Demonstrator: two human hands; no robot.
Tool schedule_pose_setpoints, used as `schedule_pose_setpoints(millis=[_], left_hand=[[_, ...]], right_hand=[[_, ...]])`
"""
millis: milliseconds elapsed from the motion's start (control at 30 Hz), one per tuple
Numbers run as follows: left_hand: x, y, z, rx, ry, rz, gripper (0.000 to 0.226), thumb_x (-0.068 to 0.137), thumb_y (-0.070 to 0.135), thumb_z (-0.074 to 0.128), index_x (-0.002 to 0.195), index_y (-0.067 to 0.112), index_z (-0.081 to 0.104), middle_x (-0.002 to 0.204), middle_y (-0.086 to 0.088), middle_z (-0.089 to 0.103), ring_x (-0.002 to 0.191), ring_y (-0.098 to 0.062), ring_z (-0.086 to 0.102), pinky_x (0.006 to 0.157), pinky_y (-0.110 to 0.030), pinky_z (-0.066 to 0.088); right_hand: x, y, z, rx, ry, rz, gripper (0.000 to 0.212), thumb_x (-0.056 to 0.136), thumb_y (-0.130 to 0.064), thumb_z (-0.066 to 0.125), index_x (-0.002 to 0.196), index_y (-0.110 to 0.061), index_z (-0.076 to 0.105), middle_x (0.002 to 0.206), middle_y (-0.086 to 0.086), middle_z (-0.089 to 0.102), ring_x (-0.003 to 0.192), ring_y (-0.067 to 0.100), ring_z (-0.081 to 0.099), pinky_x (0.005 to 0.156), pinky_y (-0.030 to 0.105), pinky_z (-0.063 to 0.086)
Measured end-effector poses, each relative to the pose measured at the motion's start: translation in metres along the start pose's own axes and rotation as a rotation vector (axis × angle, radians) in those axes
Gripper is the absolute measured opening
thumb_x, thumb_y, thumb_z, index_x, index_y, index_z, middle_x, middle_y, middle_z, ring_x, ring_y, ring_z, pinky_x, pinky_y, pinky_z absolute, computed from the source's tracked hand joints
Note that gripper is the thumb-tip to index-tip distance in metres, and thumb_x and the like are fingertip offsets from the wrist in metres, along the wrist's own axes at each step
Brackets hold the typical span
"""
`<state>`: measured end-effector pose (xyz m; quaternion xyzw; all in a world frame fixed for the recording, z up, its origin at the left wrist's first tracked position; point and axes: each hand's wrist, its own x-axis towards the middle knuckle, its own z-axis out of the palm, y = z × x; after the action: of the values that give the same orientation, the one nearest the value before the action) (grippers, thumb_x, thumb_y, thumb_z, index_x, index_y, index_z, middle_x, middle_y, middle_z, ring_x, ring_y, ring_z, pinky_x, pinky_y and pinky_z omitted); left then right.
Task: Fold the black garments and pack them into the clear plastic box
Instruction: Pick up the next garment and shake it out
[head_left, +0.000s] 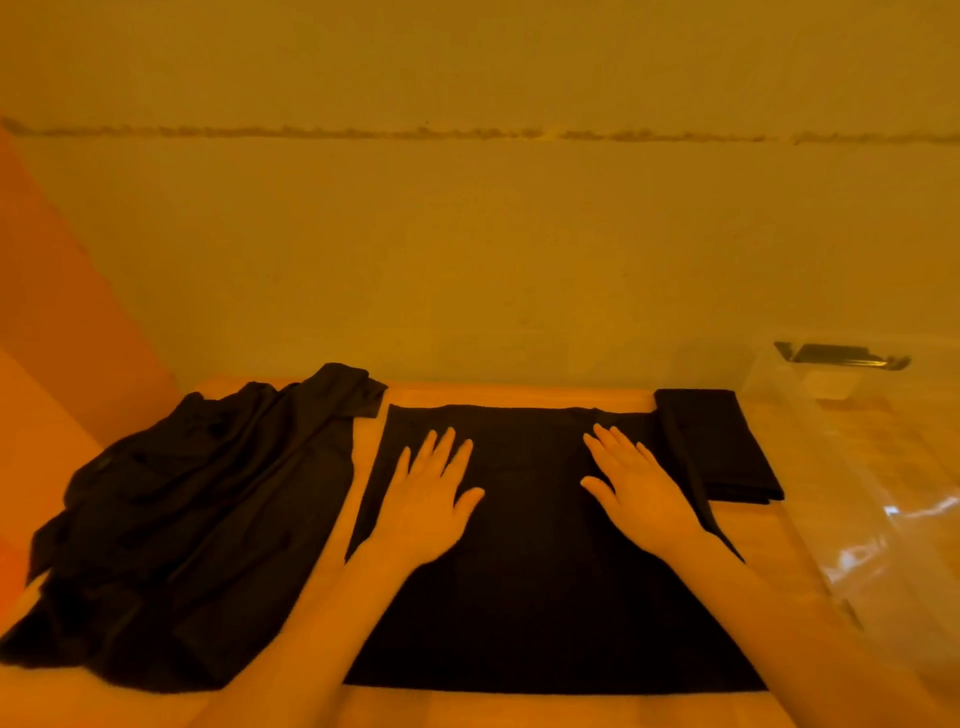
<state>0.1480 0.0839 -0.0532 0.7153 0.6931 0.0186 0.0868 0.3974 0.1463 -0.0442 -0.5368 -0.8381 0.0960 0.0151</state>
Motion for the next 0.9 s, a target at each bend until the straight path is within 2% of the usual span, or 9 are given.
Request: schedule_pose_setpoints(millis=[67, 133, 200, 300, 467, 533, 633, 700, 900], left_hand=[[0.005, -0.004, 0.011, 0.026, -0.086, -0.005, 0.065, 0.093, 0.059, 0.013, 0.149, 0.029, -0.001, 0.158, -0.001, -0.007, 0.144, -0.020, -0.011, 0.115, -0.041, -0.004], [-0.002, -0.019, 0.018, 0.039, -0.068, -0.013, 0.086, 0.075, 0.075, -0.012, 0.148, 0.032, -0.002, 0.158, 0.001, -0.008, 0.144, -0.019, -0.011, 0.115, -0.041, -0.004], [-0.010, -0.033, 0.019, 0.066, -0.062, -0.029, 0.106, 0.057, 0.081, -0.024, 0.148, 0.033, -0.004, 0.158, 0.002, -0.008, 0.144, -0.019, -0.011, 0.115, -0.040, -0.003], [-0.014, -0.039, 0.017, 0.058, -0.067, -0.059, 0.098, 0.059, 0.073, -0.019, 0.148, 0.033, -0.005, 0.158, 0.002, -0.010, 0.144, -0.019, -0.012, 0.115, -0.040, -0.004], [-0.016, -0.031, 0.012, 0.087, -0.018, -0.076, 0.095, 0.062, 0.068, -0.017, 0.148, 0.030, -0.004, 0.158, 0.000, -0.010, 0.144, -0.021, -0.013, 0.112, -0.038, -0.008], [-0.014, -0.019, 0.009, 0.105, 0.024, -0.045, 0.093, 0.067, 0.071, -0.015, 0.149, 0.029, -0.002, 0.158, 0.000, -0.008, 0.144, -0.021, -0.012, 0.112, -0.039, -0.008], [0.000, 0.004, 0.009, 0.077, -0.040, 0.029, 0.081, 0.080, 0.071, -0.004, 0.149, 0.030, -0.001, 0.158, 0.000, -0.007, 0.144, -0.021, -0.011, 0.115, -0.043, -0.005], [0.011, 0.009, 0.012, 0.065, -0.106, 0.044, 0.065, 0.093, 0.060, 0.013, 0.149, 0.030, 0.000, 0.158, 0.000, -0.008, 0.144, -0.021, -0.012, 0.115, -0.044, -0.004], [0.019, -0.007, 0.016, 0.008, -0.046, 0.070, 0.060, 0.096, 0.053, 0.022, 0.149, 0.031, 0.006, 0.158, 0.001, -0.003, 0.145, -0.020, -0.008, 0.115, -0.042, -0.003]], right_hand=[[0.004, 0.015, -0.008, 0.081, 0.123, 0.088, 0.055, 0.099, -0.034, 0.035, 0.148, -0.017, 0.016, 0.156, 0.001, 0.010, 0.144, 0.016, 0.006, 0.116, 0.034, 0.007], [0.004, 0.037, -0.015, 0.153, 0.211, 0.241, 0.053, 0.099, -0.029, 0.035, 0.147, -0.015, 0.017, 0.156, 0.003, 0.015, 0.144, 0.019, 0.010, 0.117, 0.037, 0.011], [0.002, 0.058, -0.016, 0.146, 0.141, 0.338, 0.052, 0.100, -0.031, 0.030, 0.148, -0.014, 0.015, 0.156, 0.004, 0.014, 0.144, 0.019, 0.009, 0.117, 0.038, 0.011], [-0.005, 0.077, -0.009, -0.004, -0.027, 0.335, 0.052, 0.101, -0.036, 0.020, 0.148, -0.017, 0.011, 0.157, 0.001, 0.008, 0.144, 0.015, 0.003, 0.117, 0.037, 0.006], [-0.005, 0.060, -0.021, -0.059, 0.031, 0.315, 0.054, 0.100, -0.039, 0.022, 0.148, -0.017, 0.010, 0.157, 0.001, 0.009, 0.144, 0.016, 0.004, 0.118, 0.040, 0.006], [0.005, 0.030, -0.026, -0.073, 0.103, 0.169, 0.057, 0.099, -0.039, 0.029, 0.148, -0.018, 0.012, 0.156, 0.001, 0.010, 0.144, 0.017, 0.005, 0.117, 0.038, 0.006], [0.024, -0.014, -0.015, -0.046, -0.010, -0.051, 0.059, 0.098, -0.041, 0.032, 0.148, -0.020, 0.010, 0.157, -0.001, 0.005, 0.144, 0.015, 0.001, 0.117, 0.037, 0.005], [0.029, -0.017, 0.001, -0.038, -0.118, -0.049, 0.059, 0.098, -0.043, 0.028, 0.149, -0.021, 0.007, 0.157, -0.002, 0.001, 0.144, 0.014, -0.003, 0.117, 0.037, 0.003], [0.022, 0.023, 0.006, -0.065, -0.190, 0.084, 0.060, 0.098, -0.046, 0.023, 0.149, -0.022, 0.002, 0.157, -0.002, -0.002, 0.144, 0.014, -0.004, 0.117, 0.038, 0.003]])
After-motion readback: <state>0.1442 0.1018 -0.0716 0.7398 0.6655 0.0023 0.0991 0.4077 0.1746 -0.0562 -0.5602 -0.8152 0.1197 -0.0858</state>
